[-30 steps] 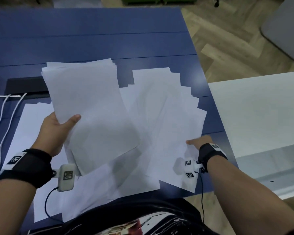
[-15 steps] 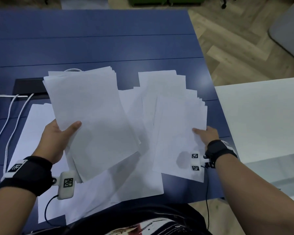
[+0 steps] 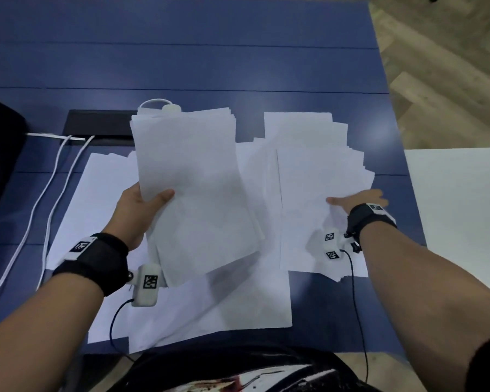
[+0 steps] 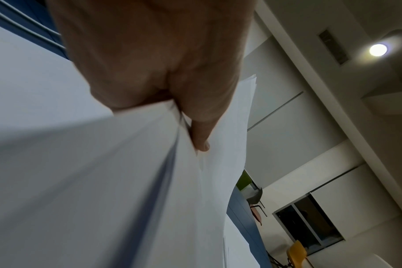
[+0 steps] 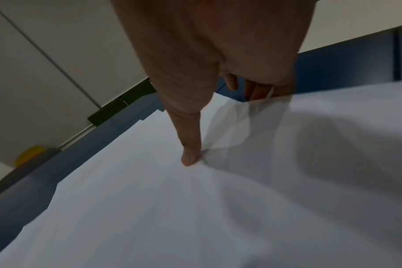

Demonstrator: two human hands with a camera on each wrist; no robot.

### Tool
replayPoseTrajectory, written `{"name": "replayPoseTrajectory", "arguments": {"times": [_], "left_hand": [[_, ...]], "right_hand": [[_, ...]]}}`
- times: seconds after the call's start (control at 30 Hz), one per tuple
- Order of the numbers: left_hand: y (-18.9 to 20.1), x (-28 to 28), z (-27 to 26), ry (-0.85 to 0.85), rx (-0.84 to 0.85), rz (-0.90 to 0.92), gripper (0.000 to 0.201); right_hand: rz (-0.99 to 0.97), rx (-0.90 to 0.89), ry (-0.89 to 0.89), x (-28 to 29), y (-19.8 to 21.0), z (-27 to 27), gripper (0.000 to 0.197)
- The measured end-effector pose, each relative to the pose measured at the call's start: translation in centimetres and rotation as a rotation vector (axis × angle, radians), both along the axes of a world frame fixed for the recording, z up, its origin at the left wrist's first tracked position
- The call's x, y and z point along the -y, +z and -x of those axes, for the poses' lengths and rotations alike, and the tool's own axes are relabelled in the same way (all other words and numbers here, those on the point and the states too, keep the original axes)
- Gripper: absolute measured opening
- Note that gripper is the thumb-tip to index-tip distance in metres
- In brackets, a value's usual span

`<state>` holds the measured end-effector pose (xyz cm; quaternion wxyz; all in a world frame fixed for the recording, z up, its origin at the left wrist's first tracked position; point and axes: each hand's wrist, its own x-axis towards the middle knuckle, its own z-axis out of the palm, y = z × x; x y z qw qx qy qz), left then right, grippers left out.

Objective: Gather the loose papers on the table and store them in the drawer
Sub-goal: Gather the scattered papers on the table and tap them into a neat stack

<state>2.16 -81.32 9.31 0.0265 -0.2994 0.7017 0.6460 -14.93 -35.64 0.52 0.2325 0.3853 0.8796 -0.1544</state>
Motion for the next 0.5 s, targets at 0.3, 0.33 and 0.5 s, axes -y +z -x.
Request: {"name": "replayPoseTrajectory", "arguments": {"times": [0.3,0.33,0.5], "left_hand": [[-0.6,0.6,-0.4,0.009,0.036,-0.01,0.028],[-0.8,0.7,-0.5,0.013,0.04,-0.016,0.028],[-1.3,0.9,-0.7,0.013,0.04,-0.034,0.029]], "right_hand": [[0.233,-0.016,0.011,-1.0,-1.9,1.3,0.118],[0.203,-0.025,0.041,-1.1,-1.9,1.3,0.117],[0.433,-0.258,0.009,-1.2,0.1,1.0,0.053]]}}
